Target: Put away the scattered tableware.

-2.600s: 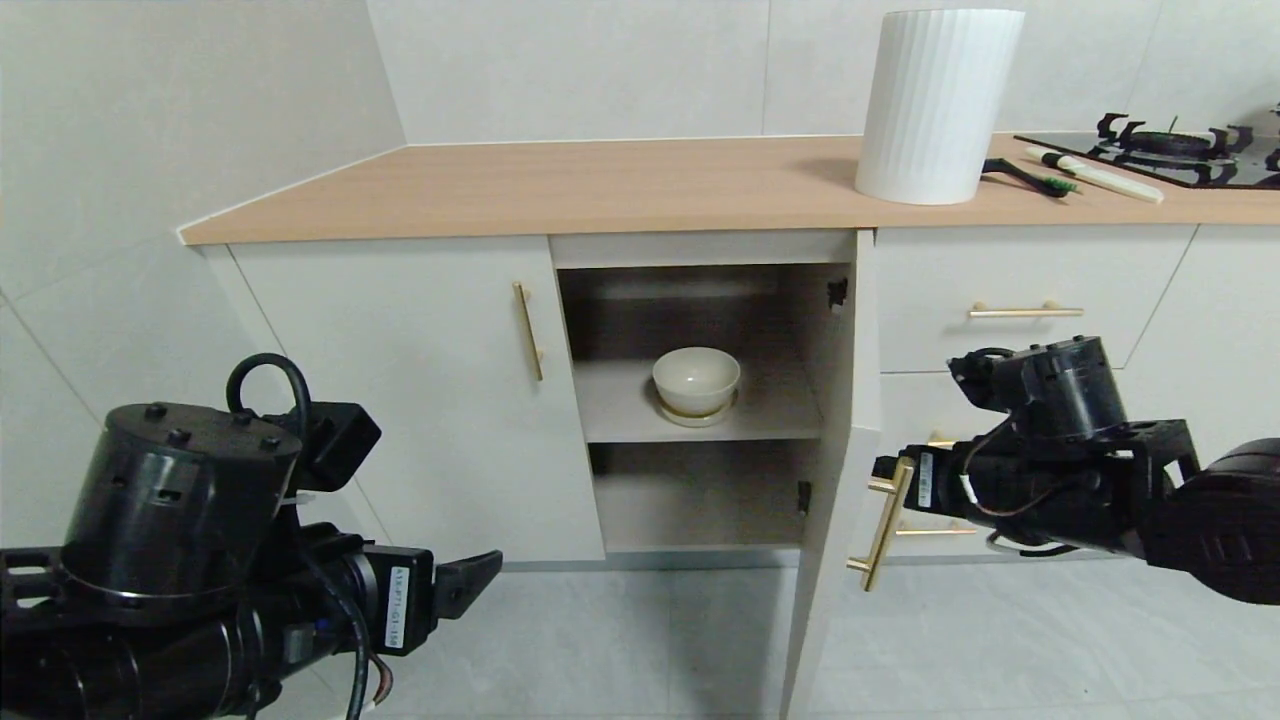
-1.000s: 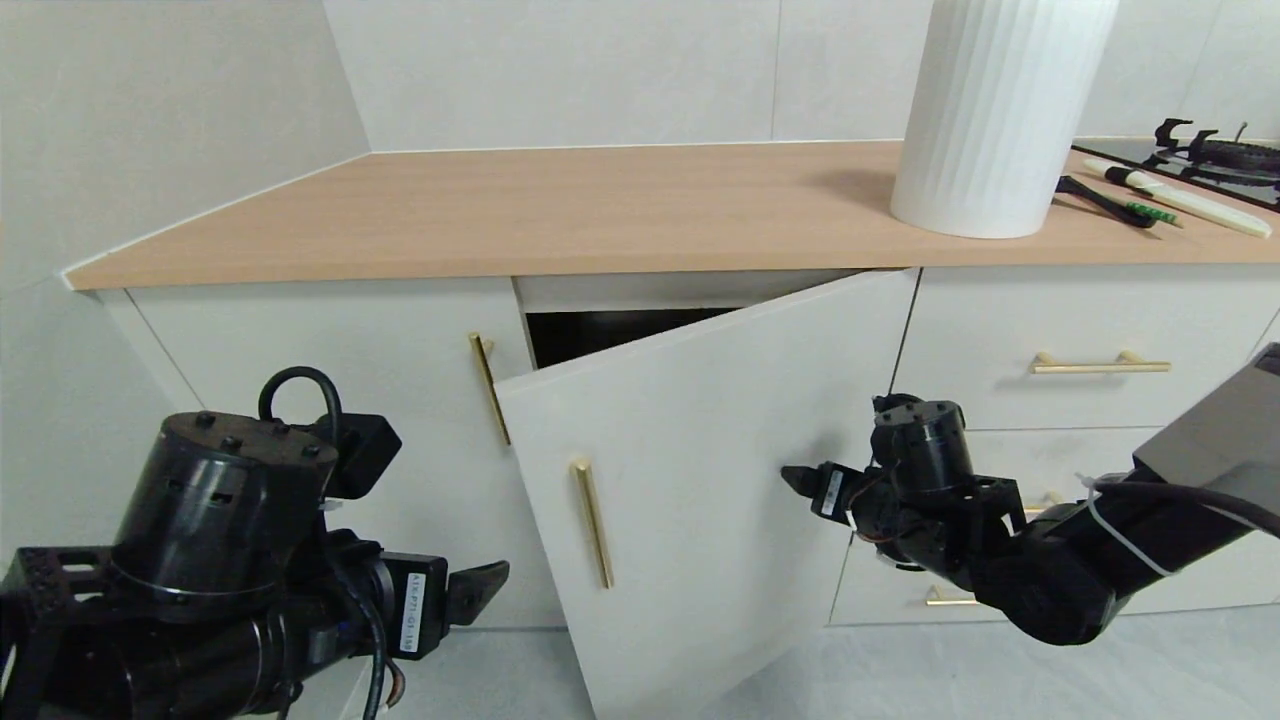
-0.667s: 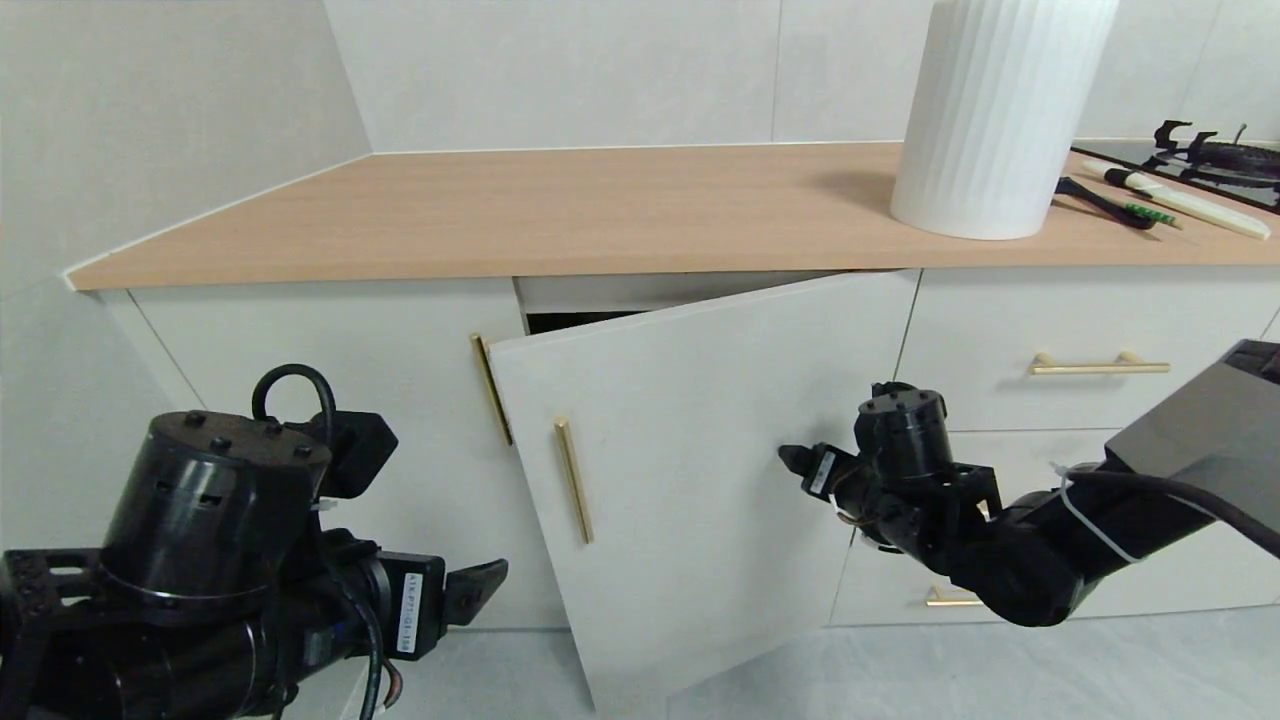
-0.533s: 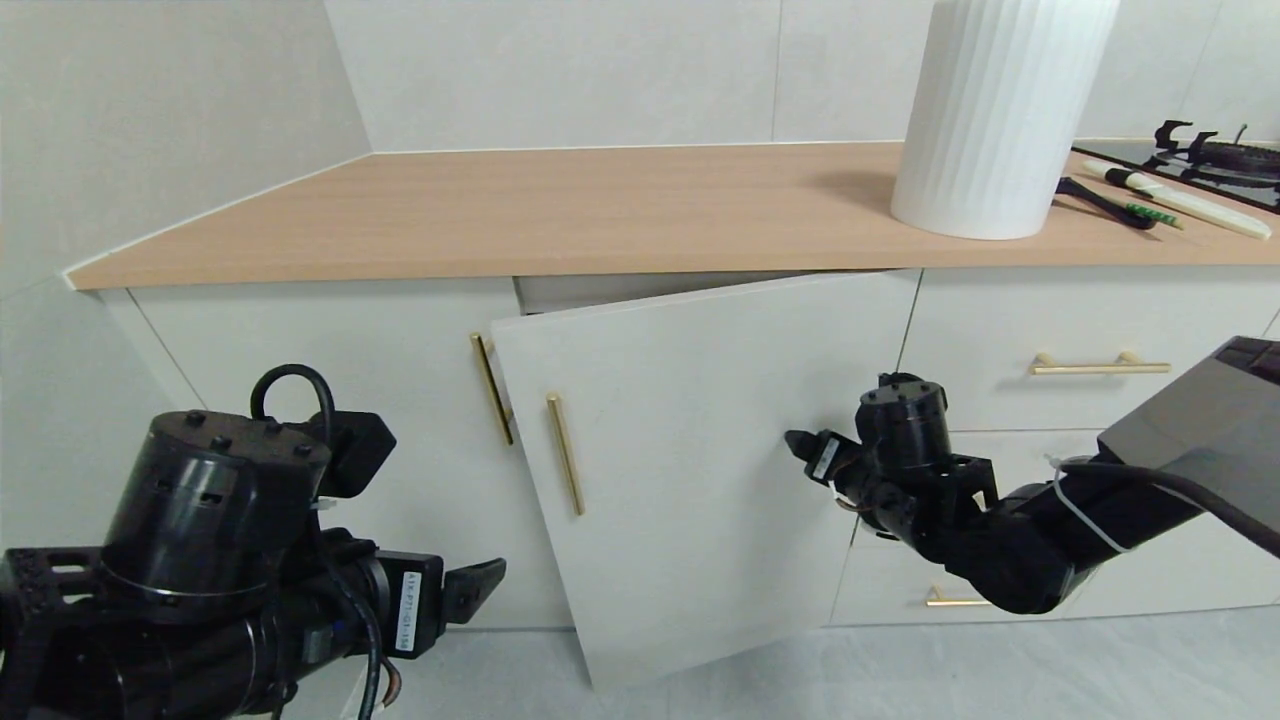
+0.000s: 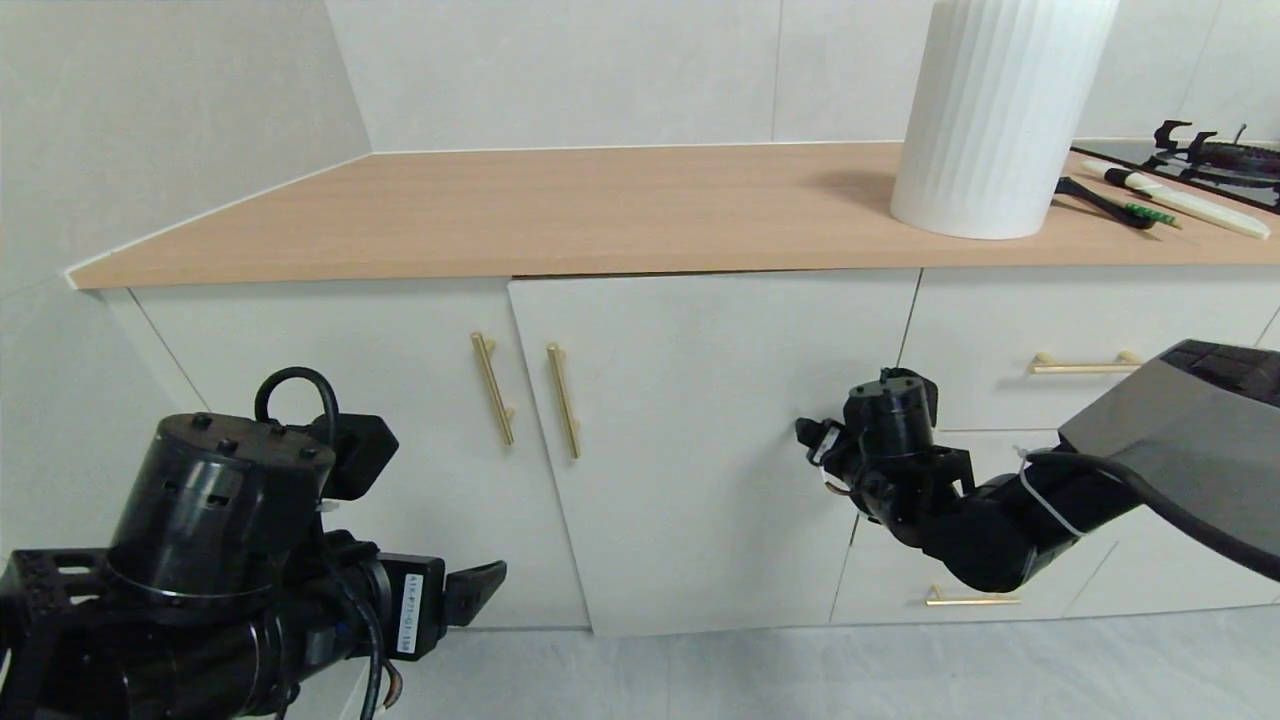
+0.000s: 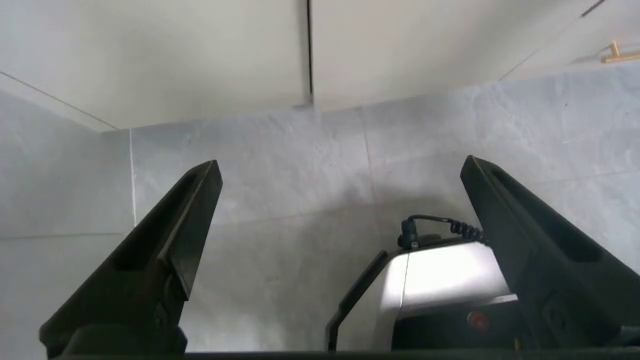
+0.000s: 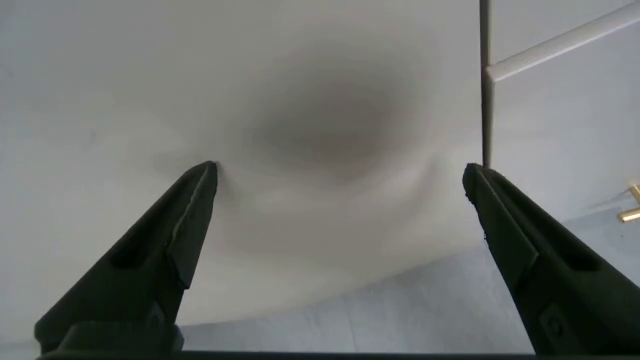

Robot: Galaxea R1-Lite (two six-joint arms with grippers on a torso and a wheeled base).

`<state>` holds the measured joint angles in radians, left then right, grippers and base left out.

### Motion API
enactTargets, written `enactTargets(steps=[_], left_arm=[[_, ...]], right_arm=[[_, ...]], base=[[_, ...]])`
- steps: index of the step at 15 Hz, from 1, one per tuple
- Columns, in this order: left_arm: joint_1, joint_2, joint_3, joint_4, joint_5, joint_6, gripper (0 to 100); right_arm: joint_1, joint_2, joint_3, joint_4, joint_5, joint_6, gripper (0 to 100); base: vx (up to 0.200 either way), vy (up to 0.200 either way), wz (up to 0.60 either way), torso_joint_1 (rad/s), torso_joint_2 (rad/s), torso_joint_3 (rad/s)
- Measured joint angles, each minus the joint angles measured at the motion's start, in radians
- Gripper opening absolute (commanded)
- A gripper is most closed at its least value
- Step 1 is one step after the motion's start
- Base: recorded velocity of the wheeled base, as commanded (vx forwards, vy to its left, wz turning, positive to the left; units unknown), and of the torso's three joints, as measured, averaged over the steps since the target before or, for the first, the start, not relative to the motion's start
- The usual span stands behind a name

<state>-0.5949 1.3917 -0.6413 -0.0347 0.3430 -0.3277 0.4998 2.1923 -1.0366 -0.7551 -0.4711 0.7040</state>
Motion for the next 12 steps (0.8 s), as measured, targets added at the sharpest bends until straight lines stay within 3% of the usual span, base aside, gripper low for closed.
enactTargets(steps=[12], left_arm=[[-0.001, 0.002, 0.000, 0.000, 0.000, 0.000, 100]], right_arm=[[-0.023, 0.010, -0.001, 0.002, -0.009, -0.004, 100]], base=[[0.000, 0.000, 0.00, 0.000, 0.00, 0.000]])
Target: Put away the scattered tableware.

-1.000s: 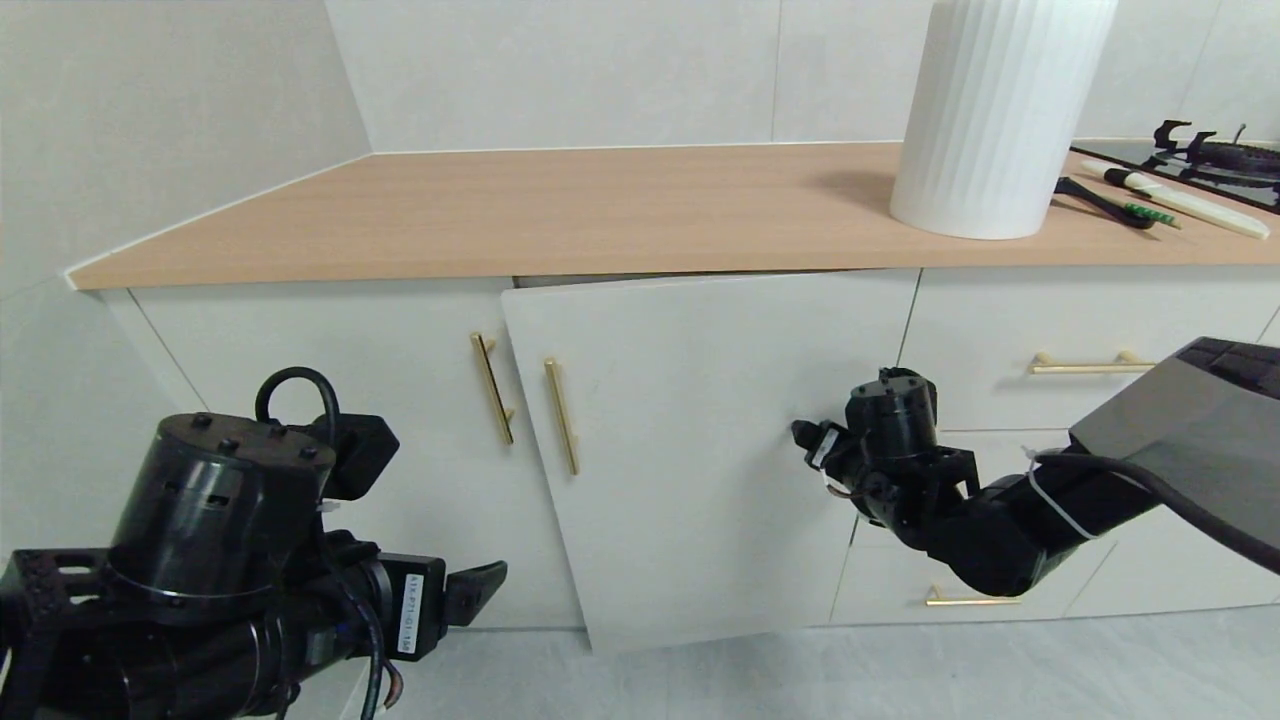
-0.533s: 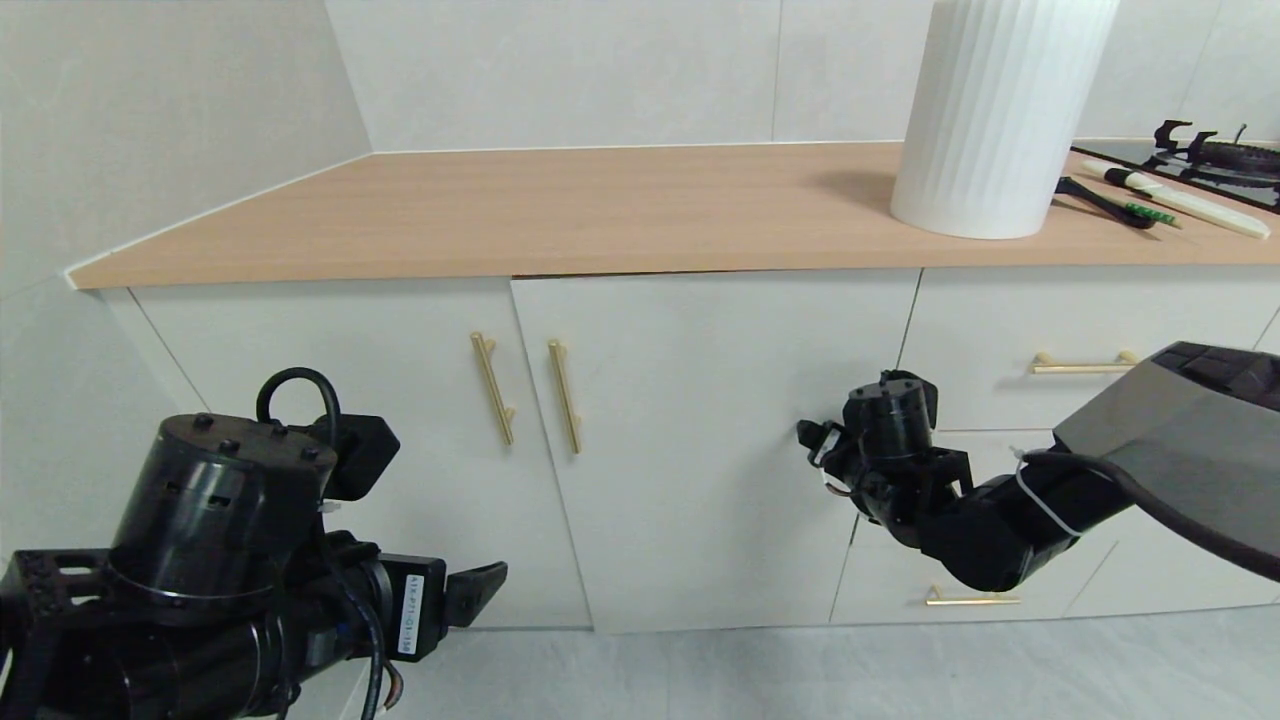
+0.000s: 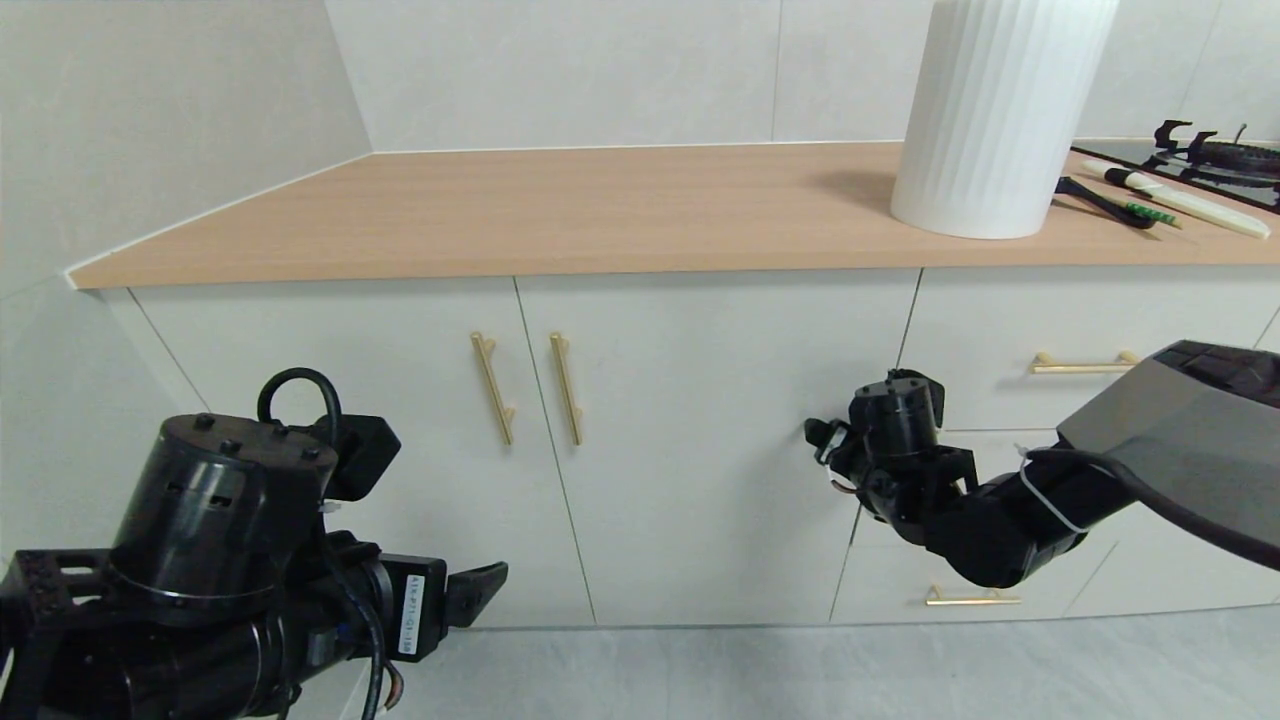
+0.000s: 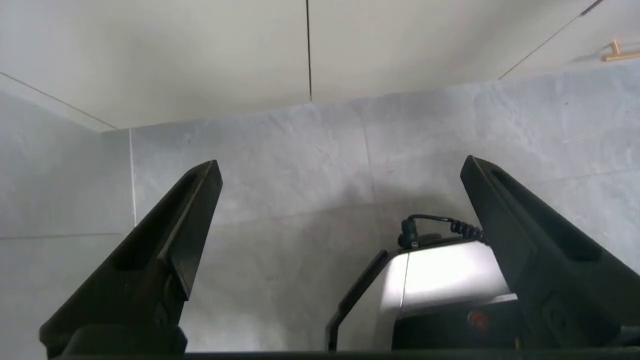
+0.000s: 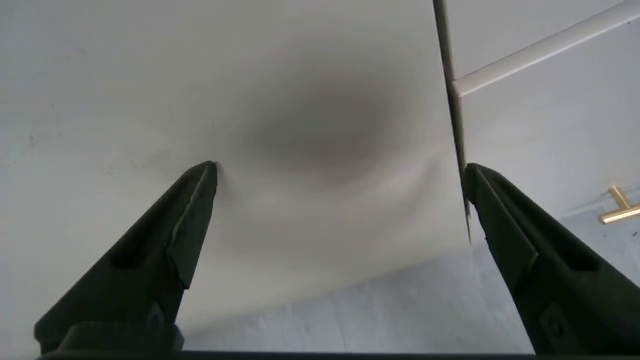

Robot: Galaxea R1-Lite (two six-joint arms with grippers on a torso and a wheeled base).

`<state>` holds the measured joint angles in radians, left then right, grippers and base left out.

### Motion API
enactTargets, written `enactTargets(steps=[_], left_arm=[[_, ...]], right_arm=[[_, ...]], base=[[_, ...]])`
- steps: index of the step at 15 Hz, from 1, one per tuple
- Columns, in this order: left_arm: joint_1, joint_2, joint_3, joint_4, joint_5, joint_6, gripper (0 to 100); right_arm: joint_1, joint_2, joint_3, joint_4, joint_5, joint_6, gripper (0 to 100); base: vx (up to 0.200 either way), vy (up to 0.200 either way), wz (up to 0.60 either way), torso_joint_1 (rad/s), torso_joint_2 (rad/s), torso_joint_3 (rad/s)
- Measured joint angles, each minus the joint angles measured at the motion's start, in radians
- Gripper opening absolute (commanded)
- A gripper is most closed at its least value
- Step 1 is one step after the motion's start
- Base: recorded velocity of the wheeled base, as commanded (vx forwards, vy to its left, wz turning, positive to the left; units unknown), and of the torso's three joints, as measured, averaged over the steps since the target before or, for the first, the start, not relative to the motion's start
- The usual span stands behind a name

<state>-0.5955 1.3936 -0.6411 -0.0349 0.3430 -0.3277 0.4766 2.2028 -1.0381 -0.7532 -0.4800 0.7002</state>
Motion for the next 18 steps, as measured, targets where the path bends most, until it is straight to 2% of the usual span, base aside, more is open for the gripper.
enactTargets(steps=[5, 6, 8, 10, 13, 16, 18], left_arm=[[0.001, -0.004, 0.000, -0.017, 0.003, -0.002, 100], [0.007, -0.008, -0.001, -0.041, 0.022, -0.002, 100], [0.040, -0.021, -0.002, -0.138, 0.134, -0.001, 100], [0.077, -0.038, 0.013, -0.217, 0.211, -0.001, 100], [0.128, -0.108, 0.115, -0.299, 0.283, -0.001, 100], [0.156, -0.279, 0.253, -0.312, 0.305, 0.014, 100], [0.195, -0.412, 0.327, -0.299, 0.310, 0.034, 100]], right_arm=[[0.001, -0.073, 0.061, 0.003, 0.026, -0.017, 100], [0.001, -0.109, 0.089, 0.002, 0.031, -0.030, 100], [0.000, -0.199, 0.162, 0.004, 0.042, -0.064, 100], [0.000, -0.321, 0.248, 0.006, 0.061, -0.114, 100], [0.000, -0.556, 0.428, 0.005, 0.061, -0.216, 100], [0.000, -0.839, 0.639, 0.007, 0.052, -0.320, 100], [0.000, -1.047, 0.754, 0.022, 0.043, -0.430, 100]], base=[[0.000, 0.000, 0.00, 0.000, 0.00, 0.000], [0.000, 0.000, 0.00, 0.000, 0.00, 0.000], [0.000, 0.000, 0.00, 0.000, 0.00, 0.000], [0.000, 0.000, 0.00, 0.000, 0.00, 0.000], [0.000, 0.000, 0.00, 0.000, 0.00, 0.000], [0.000, 0.000, 0.00, 0.000, 0.00, 0.000], [0.000, 0.000, 0.00, 0.000, 0.00, 0.000]])
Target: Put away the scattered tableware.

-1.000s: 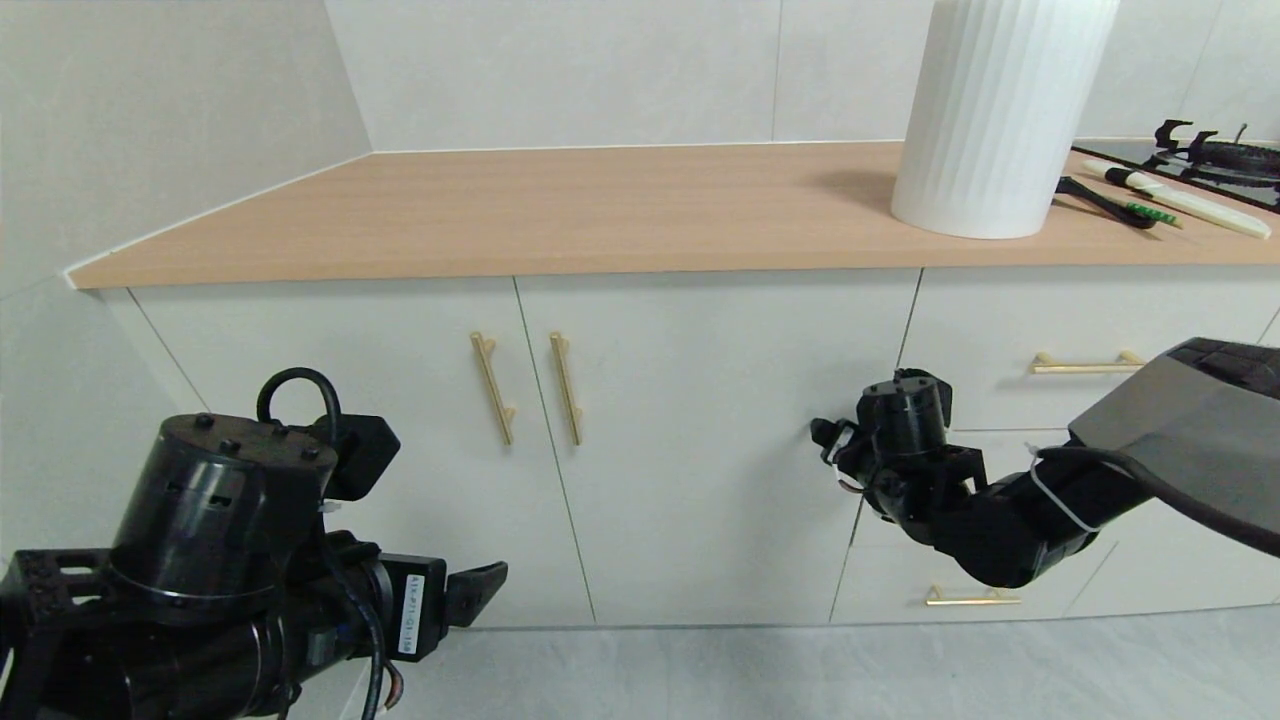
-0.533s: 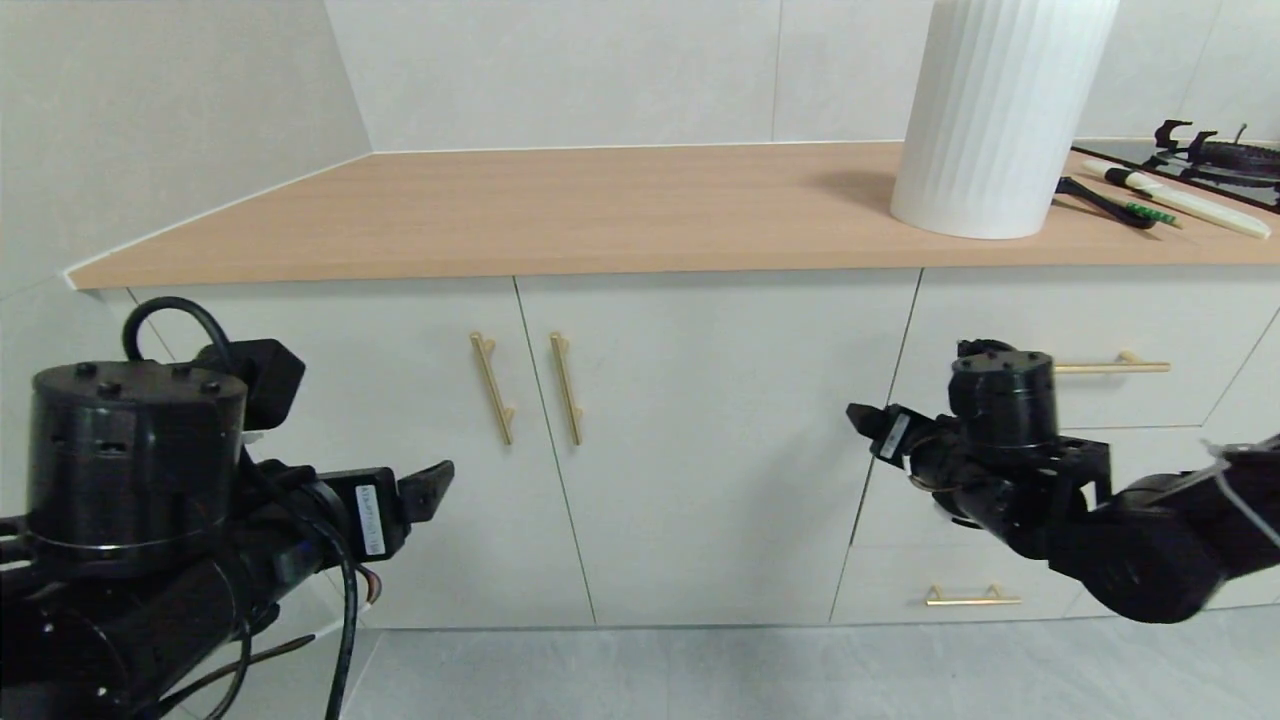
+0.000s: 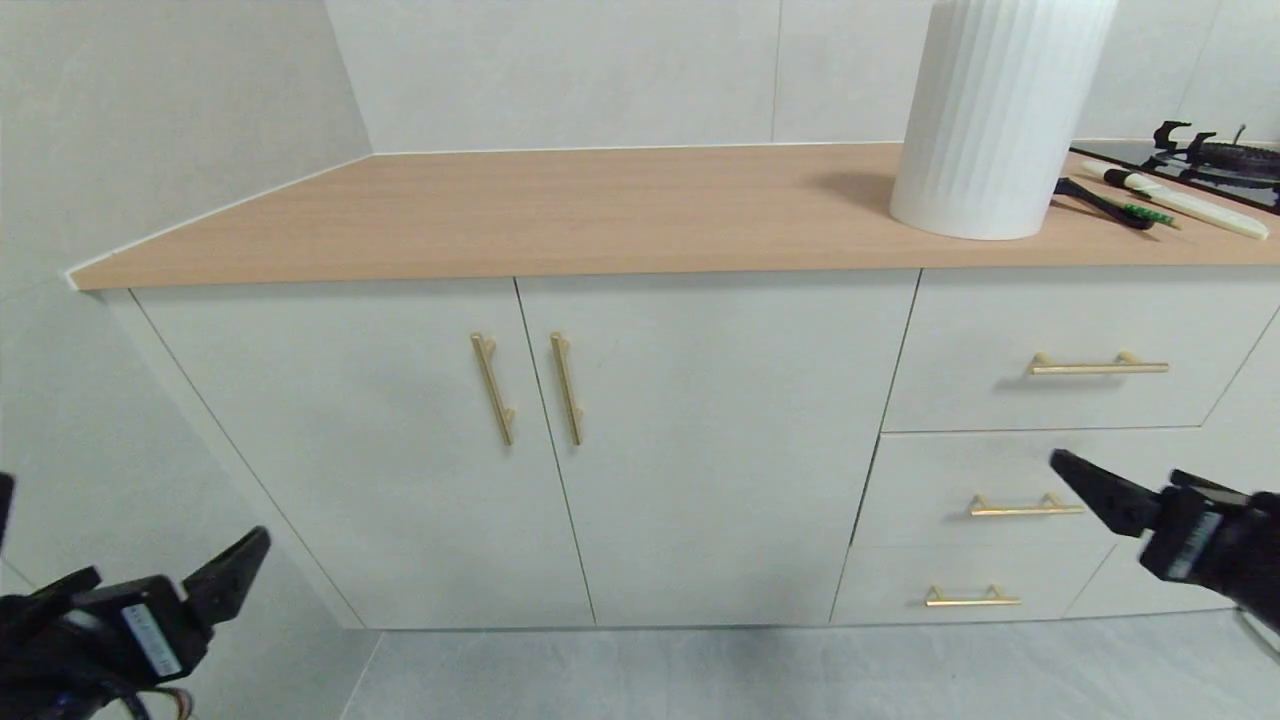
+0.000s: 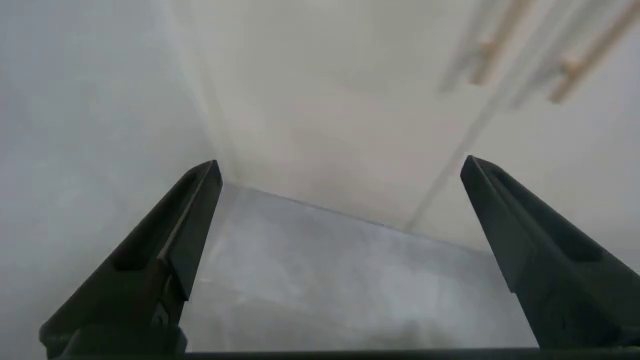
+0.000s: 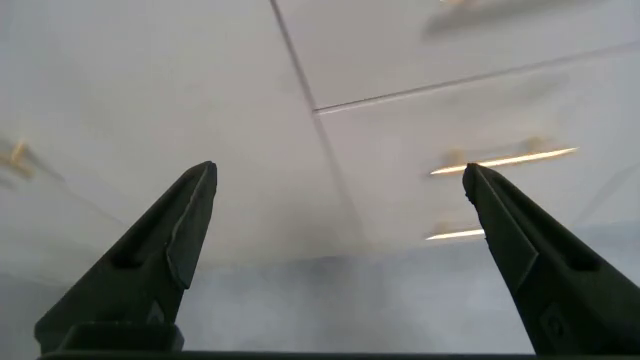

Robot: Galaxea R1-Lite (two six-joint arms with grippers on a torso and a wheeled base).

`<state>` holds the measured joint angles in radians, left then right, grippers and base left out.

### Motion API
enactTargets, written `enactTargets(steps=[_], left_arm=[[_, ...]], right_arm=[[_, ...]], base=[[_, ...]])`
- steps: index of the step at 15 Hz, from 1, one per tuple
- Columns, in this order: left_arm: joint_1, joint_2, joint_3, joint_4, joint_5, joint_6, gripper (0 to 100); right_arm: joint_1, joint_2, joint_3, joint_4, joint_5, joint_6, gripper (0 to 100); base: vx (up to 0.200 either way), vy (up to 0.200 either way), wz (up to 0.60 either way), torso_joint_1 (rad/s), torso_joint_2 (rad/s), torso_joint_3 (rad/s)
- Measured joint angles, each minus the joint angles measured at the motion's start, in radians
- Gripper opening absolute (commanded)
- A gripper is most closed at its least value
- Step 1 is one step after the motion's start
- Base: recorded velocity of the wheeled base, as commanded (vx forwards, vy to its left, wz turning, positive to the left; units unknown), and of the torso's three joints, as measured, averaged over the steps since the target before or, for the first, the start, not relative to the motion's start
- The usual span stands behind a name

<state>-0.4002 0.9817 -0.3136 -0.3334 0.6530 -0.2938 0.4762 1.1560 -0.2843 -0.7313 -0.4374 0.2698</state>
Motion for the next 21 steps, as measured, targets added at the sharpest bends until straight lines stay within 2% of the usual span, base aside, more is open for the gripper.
enactTargets(steps=[2, 4, 8, 10, 13, 14, 16, 18, 19, 20, 21], left_arm=[[0.061, -0.169, 0.050, 0.077, -0.001, 0.035, 100], [0.104, -0.351, 0.071, 0.202, -0.014, 0.071, 100], [0.160, -0.686, 0.082, 0.462, -0.048, 0.142, 100], [0.206, -0.798, 0.103, 0.516, -0.058, 0.177, 100], [0.301, -0.866, 0.173, 0.515, -0.021, 0.166, 100], [0.334, -0.890, 0.193, 0.508, -0.038, 0.166, 100], [0.383, -0.940, 0.221, 0.486, -0.094, 0.169, 100], [0.397, -0.965, 0.231, 0.475, -0.196, 0.226, 100], [0.400, -0.973, 0.237, 0.451, -0.269, 0.267, 100], [0.401, -0.977, 0.249, 0.407, -0.329, 0.305, 100], [0.402, -0.979, 0.269, 0.354, -0.398, 0.329, 100]], right_arm=[[-0.037, -0.233, 0.096, 0.067, -0.011, -0.112, 100], [-0.110, -0.443, 0.155, 0.191, 0.003, -0.167, 100], [-0.250, -0.851, 0.198, 0.481, 0.014, -0.286, 100], [-0.321, -0.967, 0.211, 0.529, -0.023, -0.342, 100], [-0.448, -1.073, 0.242, 0.549, -0.020, -0.360, 100], [-0.467, -1.102, 0.264, 0.571, -0.020, -0.349, 100], [-0.478, -1.134, 0.278, 0.595, 0.004, -0.320, 100], [-0.481, -1.147, 0.281, 0.643, 0.116, -0.303, 100], [-0.482, -1.151, 0.282, 0.683, 0.151, -0.292, 100], [-0.482, -1.153, 0.283, 0.683, 0.166, -0.289, 100], [-0.481, -1.155, 0.283, 0.682, 0.182, -0.289, 100]], base=[[0.000, 0.000, 0.00, 0.000, 0.00, 0.000], [0.000, 0.000, 0.00, 0.000, 0.00, 0.000], [0.000, 0.000, 0.00, 0.000, 0.00, 0.000], [0.000, 0.000, 0.00, 0.000, 0.00, 0.000], [0.000, 0.000, 0.00, 0.000, 0.00, 0.000], [0.000, 0.000, 0.00, 0.000, 0.00, 0.000], [0.000, 0.000, 0.00, 0.000, 0.00, 0.000], [0.000, 0.000, 0.00, 0.000, 0.00, 0.000], [0.000, 0.000, 0.00, 0.000, 0.00, 0.000], [0.000, 0.000, 0.00, 0.000, 0.00, 0.000], [0.000, 0.000, 0.00, 0.000, 0.00, 0.000]])
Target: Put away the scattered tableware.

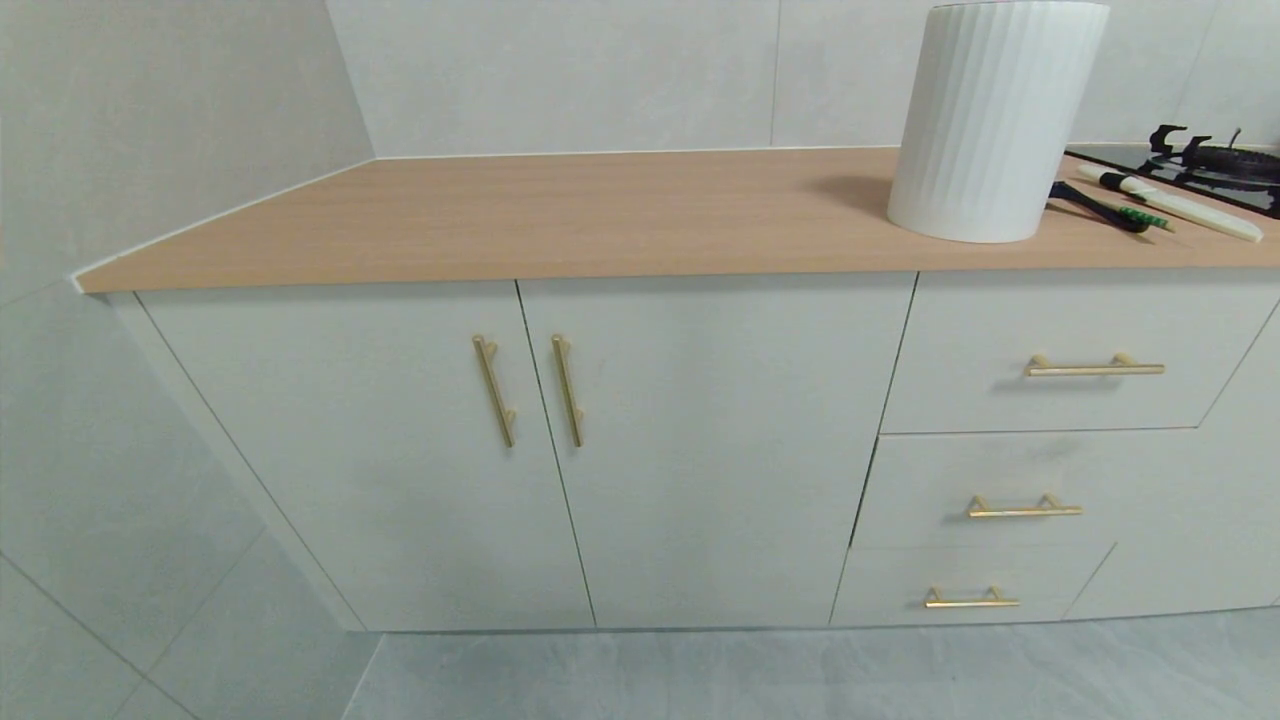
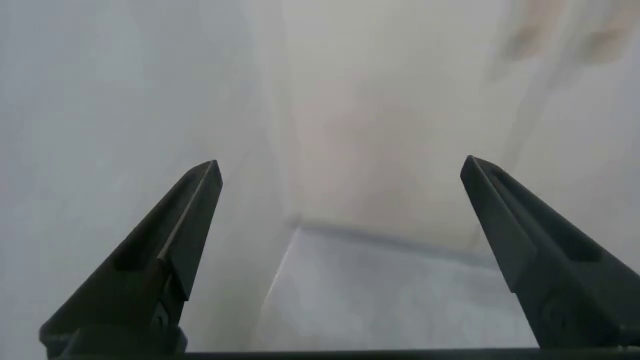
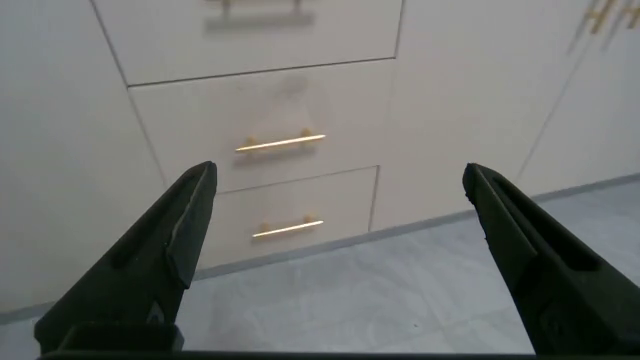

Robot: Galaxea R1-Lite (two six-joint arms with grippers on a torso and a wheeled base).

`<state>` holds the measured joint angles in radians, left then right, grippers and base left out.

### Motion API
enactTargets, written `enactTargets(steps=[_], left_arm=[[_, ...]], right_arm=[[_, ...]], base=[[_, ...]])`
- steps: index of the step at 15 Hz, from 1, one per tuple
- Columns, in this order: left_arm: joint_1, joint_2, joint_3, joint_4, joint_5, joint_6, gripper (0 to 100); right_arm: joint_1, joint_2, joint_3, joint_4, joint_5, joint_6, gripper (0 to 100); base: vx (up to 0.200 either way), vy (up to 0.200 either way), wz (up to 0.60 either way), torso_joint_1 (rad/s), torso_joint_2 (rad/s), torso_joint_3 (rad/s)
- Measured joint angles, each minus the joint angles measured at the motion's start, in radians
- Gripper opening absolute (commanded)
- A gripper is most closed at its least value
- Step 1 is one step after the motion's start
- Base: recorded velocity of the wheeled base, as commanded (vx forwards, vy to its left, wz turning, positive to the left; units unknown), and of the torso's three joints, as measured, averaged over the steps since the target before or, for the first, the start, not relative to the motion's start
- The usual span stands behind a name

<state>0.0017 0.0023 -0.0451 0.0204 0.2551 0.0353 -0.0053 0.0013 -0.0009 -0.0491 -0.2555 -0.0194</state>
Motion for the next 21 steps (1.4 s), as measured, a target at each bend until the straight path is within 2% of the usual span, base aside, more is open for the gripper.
enactTargets(steps=[2, 3, 4, 7, 17, 21], left_arm=[[0.001, -0.002, 0.029, -0.040, -0.184, 0.005, 100], [0.001, -0.002, 0.038, -0.020, -0.221, -0.003, 100], [0.001, -0.003, 0.040, -0.021, -0.226, -0.007, 100], [0.001, -0.003, 0.045, -0.020, -0.228, -0.034, 100], [0.001, -0.004, 0.045, -0.020, -0.228, -0.032, 100], [0.001, -0.004, 0.045, -0.021, -0.228, -0.028, 100]], right_arm=[[0.002, -0.001, 0.001, 0.000, 0.084, 0.000, 100], [0.002, -0.001, 0.001, 0.018, 0.163, 0.000, 100], [0.003, -0.001, 0.000, 0.050, 0.221, -0.001, 100], [0.003, -0.002, 0.000, 0.048, 0.238, 0.018, 100], [0.002, -0.002, -0.001, 0.050, 0.237, 0.021, 100], [0.002, -0.002, -0.001, 0.050, 0.237, 0.021, 100]], base=[[0.000, 0.000, 0.00, 0.000, 0.00, 0.000], [0.000, 0.000, 0.00, 0.000, 0.00, 0.000], [0.000, 0.000, 0.00, 0.000, 0.00, 0.000], [0.000, 0.000, 0.00, 0.000, 0.00, 0.000], [0.000, 0.000, 0.00, 0.000, 0.00, 0.000], [0.000, -0.200, 0.00, 0.001, 0.00, 0.002]])
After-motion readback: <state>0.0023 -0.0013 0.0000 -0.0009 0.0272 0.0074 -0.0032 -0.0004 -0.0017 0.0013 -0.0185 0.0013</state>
